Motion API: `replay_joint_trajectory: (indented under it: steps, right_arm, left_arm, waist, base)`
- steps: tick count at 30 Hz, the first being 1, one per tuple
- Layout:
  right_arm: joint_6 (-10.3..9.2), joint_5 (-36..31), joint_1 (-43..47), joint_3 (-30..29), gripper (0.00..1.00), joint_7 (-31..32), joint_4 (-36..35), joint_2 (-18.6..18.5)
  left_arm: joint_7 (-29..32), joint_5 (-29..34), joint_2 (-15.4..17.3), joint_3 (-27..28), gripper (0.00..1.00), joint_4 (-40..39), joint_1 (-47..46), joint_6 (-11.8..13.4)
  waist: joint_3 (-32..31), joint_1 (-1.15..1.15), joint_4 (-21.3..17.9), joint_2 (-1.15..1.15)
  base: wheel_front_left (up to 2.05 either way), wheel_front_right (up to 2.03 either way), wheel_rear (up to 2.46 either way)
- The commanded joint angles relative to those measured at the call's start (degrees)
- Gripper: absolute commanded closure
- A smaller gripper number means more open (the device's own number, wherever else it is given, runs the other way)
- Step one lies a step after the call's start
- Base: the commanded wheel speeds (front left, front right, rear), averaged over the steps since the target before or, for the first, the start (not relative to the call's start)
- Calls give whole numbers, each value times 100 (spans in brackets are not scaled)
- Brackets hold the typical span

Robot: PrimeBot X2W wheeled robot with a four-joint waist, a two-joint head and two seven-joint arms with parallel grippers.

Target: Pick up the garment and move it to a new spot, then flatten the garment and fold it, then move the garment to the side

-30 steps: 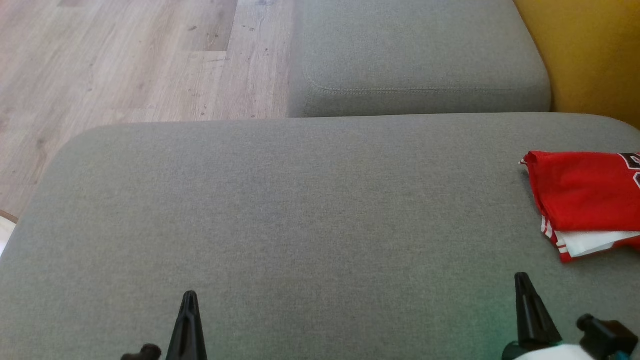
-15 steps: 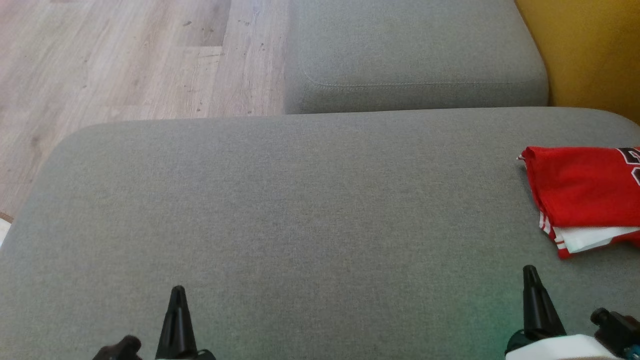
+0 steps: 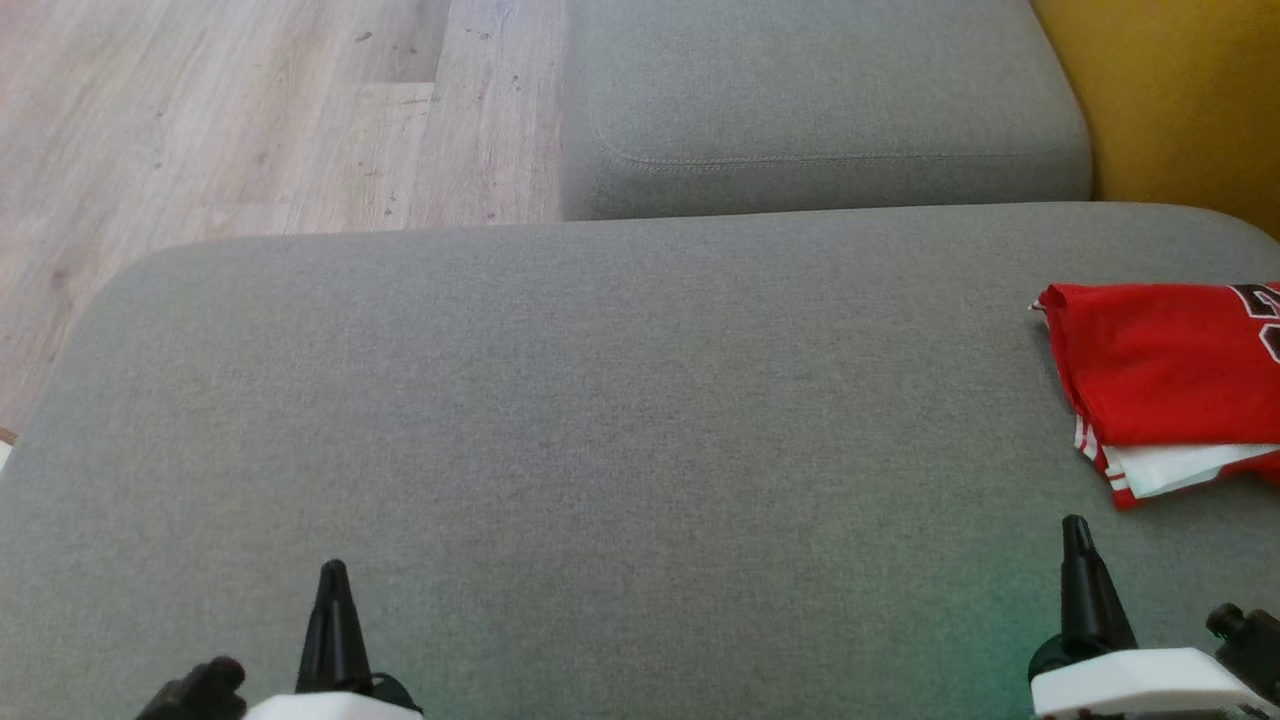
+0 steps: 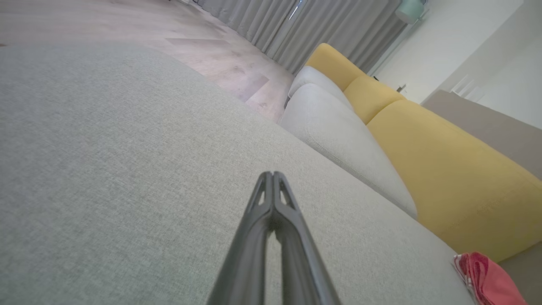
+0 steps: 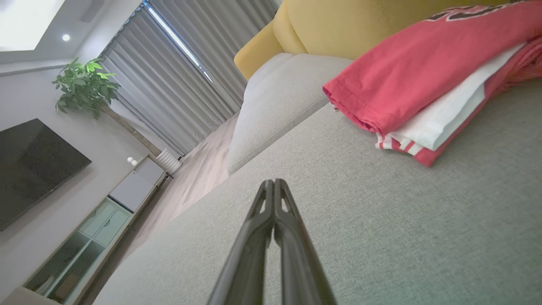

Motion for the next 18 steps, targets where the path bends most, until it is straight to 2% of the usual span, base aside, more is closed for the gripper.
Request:
replay_joint_trajectory:
  steps: [1,18]
  right_arm:
    - [-2,150,-337,12,100,15,-161,-125]
    - [-3,1413,-605,-80,100,297,-72,-143]
  left_arm:
    - [14,-134,68,133,100,-147,-302,-52]
    - [297,-1372,80,412,100,11,-570,-276]
  waist:
    - [4,0,-3,0]
    - [98,0,-77,0]
  base:
    - [0,0,0]
    - [0,0,0]
